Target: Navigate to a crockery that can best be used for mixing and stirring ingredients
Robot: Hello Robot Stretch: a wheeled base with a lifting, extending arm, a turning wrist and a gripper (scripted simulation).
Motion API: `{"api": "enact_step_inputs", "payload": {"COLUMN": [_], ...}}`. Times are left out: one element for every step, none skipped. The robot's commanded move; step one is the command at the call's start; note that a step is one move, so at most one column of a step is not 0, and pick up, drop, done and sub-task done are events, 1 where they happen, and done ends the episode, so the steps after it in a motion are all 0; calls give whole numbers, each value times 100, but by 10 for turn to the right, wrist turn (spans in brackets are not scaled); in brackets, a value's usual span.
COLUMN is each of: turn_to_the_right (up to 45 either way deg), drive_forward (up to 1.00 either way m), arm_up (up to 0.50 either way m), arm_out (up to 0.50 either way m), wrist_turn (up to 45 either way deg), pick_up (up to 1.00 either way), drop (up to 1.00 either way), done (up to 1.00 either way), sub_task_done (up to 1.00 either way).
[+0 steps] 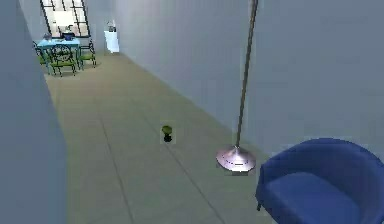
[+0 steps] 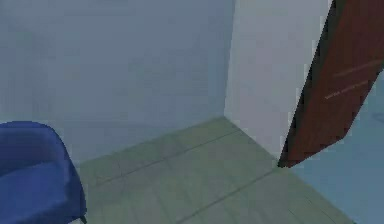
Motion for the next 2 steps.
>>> {"api": "enact_step_inputs", "payload": {"turn_to_the_right": [450,150], "drive_forward": [0,0], "arm_up": [0,0], "arm_out": [0,0], "wrist_turn": [0,0], "pick_up": [0,0], "drop": [0,0], "done": [0,0], "sub_task_done": [0,0]}}
